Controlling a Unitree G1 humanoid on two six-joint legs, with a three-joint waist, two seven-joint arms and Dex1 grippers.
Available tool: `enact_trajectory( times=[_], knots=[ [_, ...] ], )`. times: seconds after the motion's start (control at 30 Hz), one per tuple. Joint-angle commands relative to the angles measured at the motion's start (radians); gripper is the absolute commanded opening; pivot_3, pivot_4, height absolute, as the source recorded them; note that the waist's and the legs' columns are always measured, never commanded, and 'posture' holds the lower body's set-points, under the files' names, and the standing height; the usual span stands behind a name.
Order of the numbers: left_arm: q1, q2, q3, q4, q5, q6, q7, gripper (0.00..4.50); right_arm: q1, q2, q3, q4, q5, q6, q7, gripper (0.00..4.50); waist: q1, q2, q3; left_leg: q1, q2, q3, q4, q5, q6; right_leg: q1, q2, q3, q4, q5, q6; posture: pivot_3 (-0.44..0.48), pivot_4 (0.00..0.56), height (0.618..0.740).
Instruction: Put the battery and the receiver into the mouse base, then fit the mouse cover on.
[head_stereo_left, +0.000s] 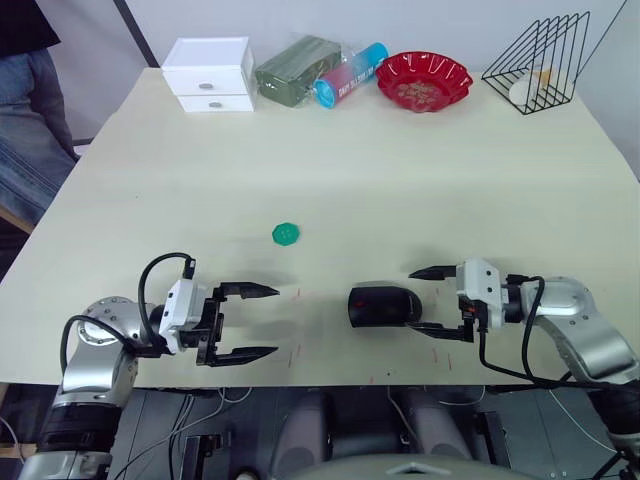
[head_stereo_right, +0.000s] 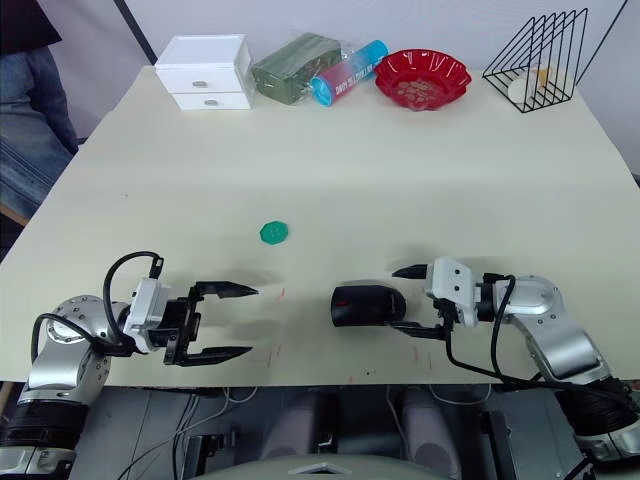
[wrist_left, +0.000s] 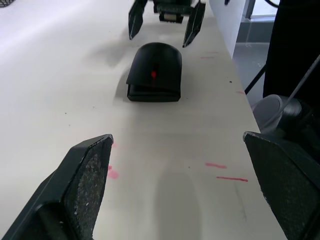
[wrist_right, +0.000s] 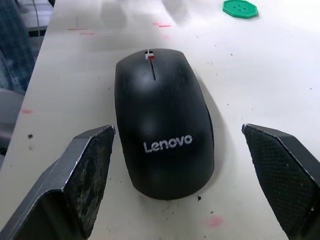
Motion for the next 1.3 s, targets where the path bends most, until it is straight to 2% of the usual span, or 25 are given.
enact_trajectory(
  times=[0.03, 0.17, 0.53, 0.87, 1.3],
  knots=[
    [-0.003, 0.02, 0.02, -0.02, -0.022, 0.002, -0.037, 4.5, 0.003, 0.011, -0.028, 0.01, 0.007, -0.073, 0.008, 4.3, 0.0, 0.0, 0.0, 0.0, 0.0, 0.0, 0.0, 0.0, 0.0, 0.0, 0.0, 0.0, 0.0, 0.0, 0.0, 0.0, 0.15, 0.74],
    [0.004, 0.026, 0.022, -0.027, -0.026, 0.005, -0.035, 4.5, -0.001, 0.037, -0.03, 0.02, 0.038, -0.096, 0.014, 4.3, 0.0, 0.0, 0.0, 0.0, 0.0, 0.0, 0.0, 0.0, 0.0, 0.0, 0.0, 0.0, 0.0, 0.0, 0.0, 0.0, 0.15, 0.74],
    [0.016, 0.034, 0.024, -0.035, -0.034, 0.009, -0.031, 4.5, -0.076, 0.078, 0.002, -0.085, 0.088, 0.02, 0.003, 4.3, 0.004, 0.0, 0.0, 0.0, 0.0, -0.001, 0.0, 0.001, -0.001, 0.0, 0.0, -0.001, 0.0, 0.0, 0.0, 0.0, 0.15, 0.74],
    [0.019, 0.036, 0.024, -0.034, -0.035, 0.006, -0.035, 4.5, -0.01, 0.035, -0.007, 0.017, 0.047, -0.058, 0.06, 4.3, 0.003, 0.0, 0.0, 0.0, 0.0, 0.0, 0.0, 0.001, -0.001, 0.001, 0.0, -0.001, 0.0, 0.0, 0.0, 0.0, 0.15, 0.74],
    [0.016, 0.044, 0.025, -0.024, -0.038, 0.003, -0.044, 4.5, -0.028, 0.053, 0.0, 0.119, 0.0, -0.113, 0.06, 4.3, 0.001, 0.0, 0.0, 0.0, 0.0, 0.002, 0.001, 0.001, -0.002, 0.001, 0.001, -0.001, 0.001, 0.0, -0.001, 0.0, 0.15, 0.74]
  ],
)
